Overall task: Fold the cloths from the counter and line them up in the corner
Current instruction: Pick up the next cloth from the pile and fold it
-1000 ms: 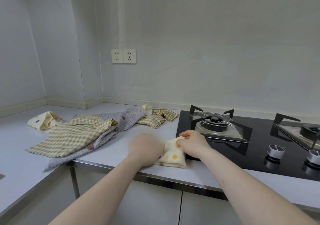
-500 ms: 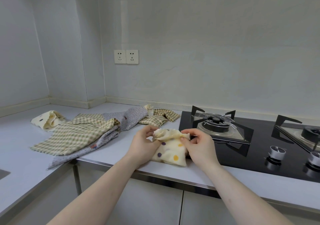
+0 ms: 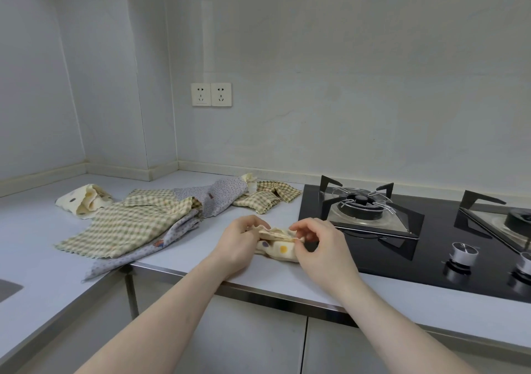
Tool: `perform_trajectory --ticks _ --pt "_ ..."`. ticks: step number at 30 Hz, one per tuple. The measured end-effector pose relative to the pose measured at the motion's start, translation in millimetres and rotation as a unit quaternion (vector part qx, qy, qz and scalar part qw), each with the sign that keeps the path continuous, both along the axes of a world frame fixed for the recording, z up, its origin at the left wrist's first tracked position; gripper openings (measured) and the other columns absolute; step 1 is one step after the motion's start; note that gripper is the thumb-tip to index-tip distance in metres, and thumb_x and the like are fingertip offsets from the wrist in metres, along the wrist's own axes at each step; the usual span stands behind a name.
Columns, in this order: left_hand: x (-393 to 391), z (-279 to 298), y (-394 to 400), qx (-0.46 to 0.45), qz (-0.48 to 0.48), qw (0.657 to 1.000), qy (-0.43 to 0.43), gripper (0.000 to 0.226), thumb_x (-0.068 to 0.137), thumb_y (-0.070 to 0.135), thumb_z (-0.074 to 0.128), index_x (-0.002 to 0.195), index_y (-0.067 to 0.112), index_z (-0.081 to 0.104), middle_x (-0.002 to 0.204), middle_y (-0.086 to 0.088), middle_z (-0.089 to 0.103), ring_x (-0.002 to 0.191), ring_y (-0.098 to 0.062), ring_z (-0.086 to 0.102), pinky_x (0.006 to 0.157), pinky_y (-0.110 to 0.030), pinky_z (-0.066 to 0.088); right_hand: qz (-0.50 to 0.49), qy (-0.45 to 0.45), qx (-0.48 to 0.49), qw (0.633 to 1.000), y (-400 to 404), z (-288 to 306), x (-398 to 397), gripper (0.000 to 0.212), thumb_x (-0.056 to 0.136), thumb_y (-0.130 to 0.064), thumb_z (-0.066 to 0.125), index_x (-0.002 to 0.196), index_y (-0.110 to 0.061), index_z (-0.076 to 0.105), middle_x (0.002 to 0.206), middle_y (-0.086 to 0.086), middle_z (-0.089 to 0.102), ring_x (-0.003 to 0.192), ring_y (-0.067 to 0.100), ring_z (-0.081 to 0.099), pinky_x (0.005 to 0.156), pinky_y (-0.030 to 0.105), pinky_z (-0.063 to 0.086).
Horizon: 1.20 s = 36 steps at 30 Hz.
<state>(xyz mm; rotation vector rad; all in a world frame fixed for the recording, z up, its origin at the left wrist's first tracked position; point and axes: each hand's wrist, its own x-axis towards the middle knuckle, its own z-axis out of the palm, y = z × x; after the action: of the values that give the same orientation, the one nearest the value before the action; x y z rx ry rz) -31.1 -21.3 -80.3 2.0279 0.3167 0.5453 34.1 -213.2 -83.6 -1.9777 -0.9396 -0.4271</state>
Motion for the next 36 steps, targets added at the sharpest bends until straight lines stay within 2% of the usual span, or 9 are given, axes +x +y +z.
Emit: perform_trajectory --ticks 5,12,16,19,22,25,29,32,36 --pt "-1.7 1.8 -6.9 0.049 0.001 0.999 -0.002 0.029 0.090 0.019 0.047 0.082 0.019 0.075 0.103 -0.003 0.058 0.086 -0.006 0.058 0.065 -0.008 0.038 0.002 -0.006 -0.063 0.998 2.5 -1.5 0.9 0.028 0.088 -0.013 0.064 0.107 -0.030 0.076 0.084 -0.016 0.061 0.094 0.003 0.049 0.075 0.011 0.040" --pt "5.7 -7.1 -1.7 0.095 0.074 0.992 0.020 0.039 0.088 0.054 0.069 0.067 0.022 0.074 0.095 0.005 0.063 0.092 -0.010 0.060 0.077 -0.030 0.041 -0.021 -0.028 -0.077 0.996 5.2 -3.7 1.5 0.014 0.091 -0.026 0.066 0.086 -0.030 0.079 0.087 -0.014 0.054 0.095 0.005 0.047 0.073 0.013 0.039" --pt "8.6 -9.2 -1.8 0.168 0.070 0.981 0.070 0.017 0.084 0.042 0.069 0.098 0.033 0.064 0.114 0.009 0.057 0.112 -0.020 0.057 0.096 -0.037 0.045 -0.030 -0.010 -0.059 0.998 5.9 -6.3 8.2 0.022 0.090 -0.032 0.069 0.070 -0.024 0.074 0.100 -0.020 0.057 0.103 0.003 0.048 0.082 0.015 0.040" --pt "8.5 -7.6 -6.3 0.221 0.059 0.965 0.127 0.046 0.086 0.047 0.050 0.130 0.034 0.058 0.132 0.007 0.055 0.129 -0.022 0.048 0.109 -0.040 0.035 -0.032 0.037 -0.057 0.997 6.1 -7.1 11.7 0.030 0.090 -0.035 0.067 0.063 -0.022 0.069 0.103 -0.021 0.066 0.105 0.003 0.055 0.091 0.031 0.047" --pt "8.6 -5.9 -9.5 0.223 0.066 0.960 0.153 0.055 0.074 0.053 0.037 0.116 0.033 0.065 0.123 0.005 0.058 0.121 -0.023 0.048 0.104 -0.040 0.037 -0.046 0.056 -0.068 0.995 6.8 -4.2 8.8 0.031 0.090 -0.040 0.064 0.066 -0.021 0.065 0.085 -0.015 0.070 0.088 0.008 0.062 0.086 0.038 0.052" --pt "4.9 -4.1 -6.0 0.139 0.041 0.985 0.099 0.027 0.074 0.045 0.049 0.091 0.029 0.063 0.098 0.004 0.065 0.098 -0.020 0.057 0.080 -0.032 0.044 -0.053 0.068 -0.093 0.992 5.7 -2.2 5.6 0.026 0.087 -0.044 0.066 0.074 -0.025 0.055 0.074 -0.006 0.065 0.076 0.012 0.060 0.074 0.034 0.049" --pt "-5.0 -1.4 -3.7 -0.016 -0.007 1.000 -0.010 0.011 0.081 0.009 0.067 0.090 0.013 0.062 0.068 0.000 0.065 0.061 -0.013 0.058 0.053 -0.022 0.046 -0.032 0.107 -0.062 0.992 2.6 -1.9 7.5 0.030 0.081 -0.048 0.068 0.095 -0.034 0.046 0.085 -0.010 0.066 0.084 0.012 0.060 0.071 0.033 0.049" --pt "-8.5 0.7 -5.4 -0.067 -0.025 0.996 -0.053 0.023 0.075 0.006 0.066 0.096 0.010 0.061 0.073 -0.004 0.062 0.060 -0.012 0.058 0.052 -0.022 0.049 -0.010 0.117 -0.068 0.991 2.3 -1.3 6.9 0.039 0.082 -0.044 0.069 0.118 -0.041 0.053 0.091 -0.016 0.071 0.091 0.006 0.064 0.085 0.036 0.053" --pt "-9.3 3.7 -10.0 -0.120 -0.032 0.991 -0.050 0.031 0.087 0.014 0.075 0.115 0.011 0.062 0.090 -0.009 0.068 0.062 -0.003 0.067 0.055 -0.017 0.051 0.021 0.150 0.006 0.989 -1.3 -2.0 9.1 0.026 0.083 -0.028 0.074 0.105 -0.039 0.068 0.099 -0.018 0.073 0.089 0.002 0.069 0.082 0.037 0.060"
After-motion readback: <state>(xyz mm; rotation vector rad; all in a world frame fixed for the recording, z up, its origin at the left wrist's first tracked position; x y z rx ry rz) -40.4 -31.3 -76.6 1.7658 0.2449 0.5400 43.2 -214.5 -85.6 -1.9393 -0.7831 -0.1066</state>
